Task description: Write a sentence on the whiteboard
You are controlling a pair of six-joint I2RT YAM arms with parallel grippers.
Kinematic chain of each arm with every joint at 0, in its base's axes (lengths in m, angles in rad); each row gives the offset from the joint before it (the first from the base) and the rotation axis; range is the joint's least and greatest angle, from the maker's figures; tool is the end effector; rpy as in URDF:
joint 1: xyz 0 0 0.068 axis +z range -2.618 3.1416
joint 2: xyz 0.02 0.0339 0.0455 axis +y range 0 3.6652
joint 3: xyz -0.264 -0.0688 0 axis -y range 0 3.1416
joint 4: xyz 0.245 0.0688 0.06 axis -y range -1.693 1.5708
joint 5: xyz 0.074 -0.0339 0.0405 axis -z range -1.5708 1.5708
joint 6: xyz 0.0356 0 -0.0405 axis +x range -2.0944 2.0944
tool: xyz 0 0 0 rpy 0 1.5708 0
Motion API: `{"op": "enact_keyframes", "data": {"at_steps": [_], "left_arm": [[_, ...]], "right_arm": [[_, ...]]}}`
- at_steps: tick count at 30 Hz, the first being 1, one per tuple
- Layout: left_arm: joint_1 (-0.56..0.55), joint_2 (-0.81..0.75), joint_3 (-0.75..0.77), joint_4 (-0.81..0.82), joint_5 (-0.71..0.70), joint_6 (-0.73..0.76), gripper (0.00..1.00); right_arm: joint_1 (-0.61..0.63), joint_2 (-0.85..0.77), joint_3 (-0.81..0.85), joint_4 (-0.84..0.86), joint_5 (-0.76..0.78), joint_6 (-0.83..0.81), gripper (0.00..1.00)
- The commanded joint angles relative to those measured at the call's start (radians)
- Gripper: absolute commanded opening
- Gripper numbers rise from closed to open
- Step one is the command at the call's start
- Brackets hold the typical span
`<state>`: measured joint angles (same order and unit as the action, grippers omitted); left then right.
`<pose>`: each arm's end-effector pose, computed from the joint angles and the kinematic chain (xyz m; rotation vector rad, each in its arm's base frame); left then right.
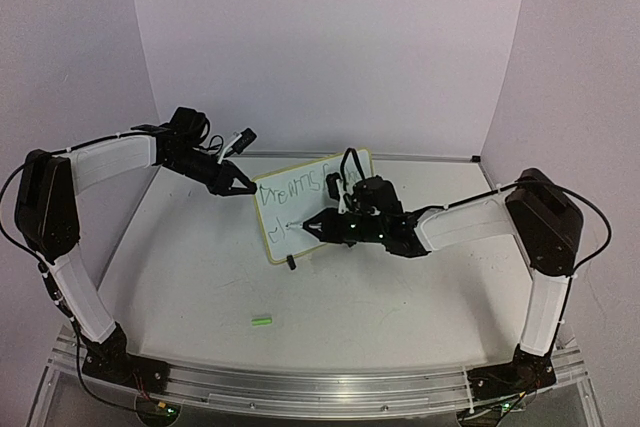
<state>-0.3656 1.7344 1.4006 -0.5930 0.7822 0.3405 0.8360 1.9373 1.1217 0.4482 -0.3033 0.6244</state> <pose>0.3401 -0.1570 0.2710 1.1120 2.0861 -0.9754 0.2784 0.3239 0.1839 -0.4467 2.0920 1.2166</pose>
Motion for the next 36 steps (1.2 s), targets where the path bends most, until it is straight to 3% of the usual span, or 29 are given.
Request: {"op": "enact_keyframes", "data": {"at_steps": [1,22,36], "left_arm": [[-0.013,-0.009,-0.003,-0.046,-0.046,0.034,0.0],[-0.013,-0.015,-0.005,-0.046,-0.046,0.034,0.0],[-0.015,-0.016,-0.005,-0.046,-0.046,0.034,0.0]], "right_arm": [[-0.008,0.03,-0.01,0.015,0.029,0.006,0.0],[-0.009,-0.05,-0.062,0.01,0.114,0.011,0.0],[-0.02,-0.099,-0.103,0.065,0.088,0.001,0.0]]}}
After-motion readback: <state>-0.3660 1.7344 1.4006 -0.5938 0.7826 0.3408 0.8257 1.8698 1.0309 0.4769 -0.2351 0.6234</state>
